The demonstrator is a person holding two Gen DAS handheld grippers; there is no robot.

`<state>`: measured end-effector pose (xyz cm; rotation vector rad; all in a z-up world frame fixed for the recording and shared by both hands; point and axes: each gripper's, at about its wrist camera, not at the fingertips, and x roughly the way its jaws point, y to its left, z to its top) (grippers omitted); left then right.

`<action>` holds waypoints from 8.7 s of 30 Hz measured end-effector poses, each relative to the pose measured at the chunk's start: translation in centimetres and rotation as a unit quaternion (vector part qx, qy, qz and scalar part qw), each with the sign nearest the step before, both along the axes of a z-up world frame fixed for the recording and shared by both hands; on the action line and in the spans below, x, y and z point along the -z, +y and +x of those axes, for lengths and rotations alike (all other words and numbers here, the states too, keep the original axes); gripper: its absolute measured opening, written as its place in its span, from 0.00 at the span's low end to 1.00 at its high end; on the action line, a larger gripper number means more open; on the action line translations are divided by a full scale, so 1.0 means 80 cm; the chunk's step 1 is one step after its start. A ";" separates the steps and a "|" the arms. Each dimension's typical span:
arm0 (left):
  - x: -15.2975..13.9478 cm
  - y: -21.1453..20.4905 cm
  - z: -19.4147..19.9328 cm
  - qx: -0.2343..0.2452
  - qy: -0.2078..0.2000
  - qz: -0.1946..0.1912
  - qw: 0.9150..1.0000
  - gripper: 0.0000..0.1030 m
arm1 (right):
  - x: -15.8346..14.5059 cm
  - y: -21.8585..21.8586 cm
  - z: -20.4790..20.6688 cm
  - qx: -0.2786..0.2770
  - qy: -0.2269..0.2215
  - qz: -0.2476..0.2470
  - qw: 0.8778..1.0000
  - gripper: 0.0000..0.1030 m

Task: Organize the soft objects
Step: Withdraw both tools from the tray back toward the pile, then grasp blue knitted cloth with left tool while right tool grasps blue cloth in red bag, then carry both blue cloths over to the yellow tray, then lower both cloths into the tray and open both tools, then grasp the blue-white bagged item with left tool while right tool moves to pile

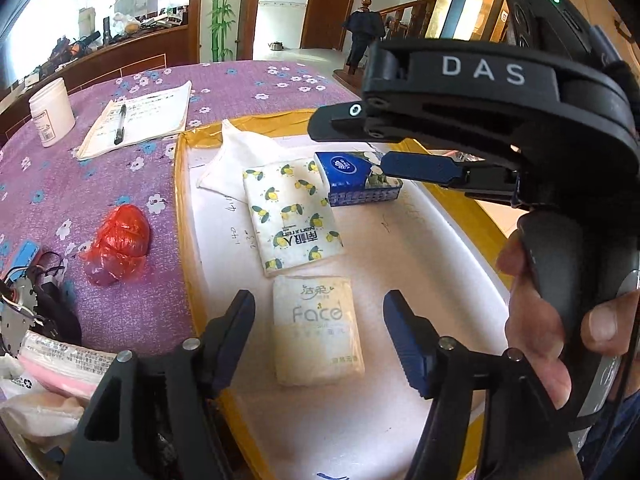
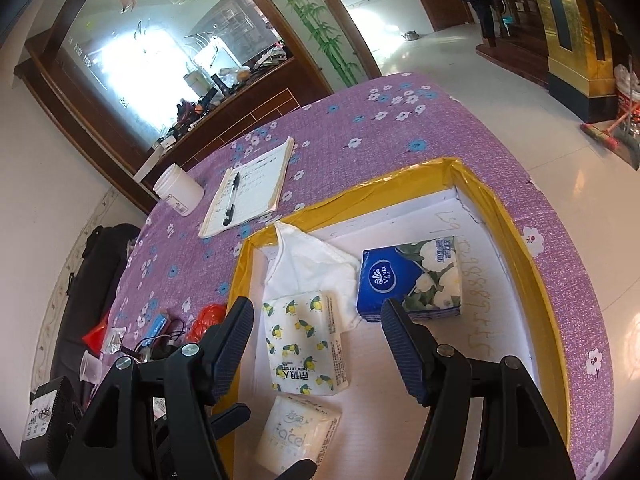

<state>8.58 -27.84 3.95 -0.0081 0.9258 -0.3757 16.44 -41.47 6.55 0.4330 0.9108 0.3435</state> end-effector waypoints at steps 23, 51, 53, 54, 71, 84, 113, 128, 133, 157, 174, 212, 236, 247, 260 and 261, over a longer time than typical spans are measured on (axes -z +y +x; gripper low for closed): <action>-0.084 0.019 -0.089 0.017 -0.087 -0.001 0.996 0.68 | -0.039 -0.060 -0.280 0.095 -0.050 0.017 0.994 0.69; -0.022 0.287 -0.157 -0.114 -0.044 0.053 0.991 0.73 | 0.030 0.137 -0.332 -0.133 -0.037 -0.056 0.989 0.69; -0.013 0.281 -0.142 -0.109 -0.032 0.061 0.992 0.73 | 0.031 0.135 -0.330 -0.135 -0.035 -0.055 0.989 0.69; -0.007 0.278 -0.135 -0.103 -0.027 0.059 0.993 0.73 | 0.030 0.135 -0.329 -0.136 -0.035 -0.054 0.989 0.69; -0.009 0.286 -0.147 -0.079 -0.086 -0.016 0.993 0.34 | 0.021 0.196 -0.292 -0.203 -0.054 -0.109 0.972 0.67; -0.017 0.285 -0.149 -0.075 -0.098 -0.028 0.992 0.34 | 0.036 0.224 -0.301 -0.212 -0.091 -0.138 0.963 0.35; -0.028 0.289 -0.163 -0.088 -0.118 -0.045 0.988 0.34 | 0.038 0.199 -0.302 -0.193 -0.095 -0.076 0.974 0.35; -0.023 0.275 -0.166 -0.069 -0.099 -0.054 0.991 0.34 | 0.052 0.201 -0.285 -0.183 -0.051 -0.087 0.978 0.35; -0.016 0.277 -0.161 -0.070 -0.086 -0.053 0.992 0.34 | 0.053 0.202 -0.283 -0.183 -0.046 -0.088 0.978 0.35; -0.029 0.256 -0.166 -0.080 -0.087 -0.036 0.992 0.34 | 0.018 0.147 -0.323 -0.197 -0.139 -0.011 0.971 0.35; -0.046 0.044 -0.120 0.070 -0.060 -0.021 0.996 0.34 | -0.010 -0.027 -0.277 0.022 -0.113 0.011 0.993 0.35; 0.000 0.014 -0.099 0.071 -0.073 0.008 0.995 0.52 | 0.026 -0.021 -0.220 0.032 -0.104 0.018 0.994 0.40; -0.019 0.052 -0.188 0.088 -0.046 0.000 0.995 0.59 | 0.026 -0.024 -0.221 0.036 -0.107 0.023 0.993 0.40; -0.015 0.185 -0.213 -0.035 -0.049 -0.021 0.998 0.73 | 0.026 -0.026 -0.222 0.041 -0.108 0.023 0.993 0.41; 0.029 0.211 -0.164 -0.097 0.019 0.019 0.995 0.71 | 0.024 -0.025 -0.227 0.035 -0.114 0.026 0.993 0.48; 0.035 0.210 -0.159 -0.100 0.025 0.029 0.994 0.55 | 0.024 -0.024 -0.227 0.035 -0.114 0.026 0.993 0.48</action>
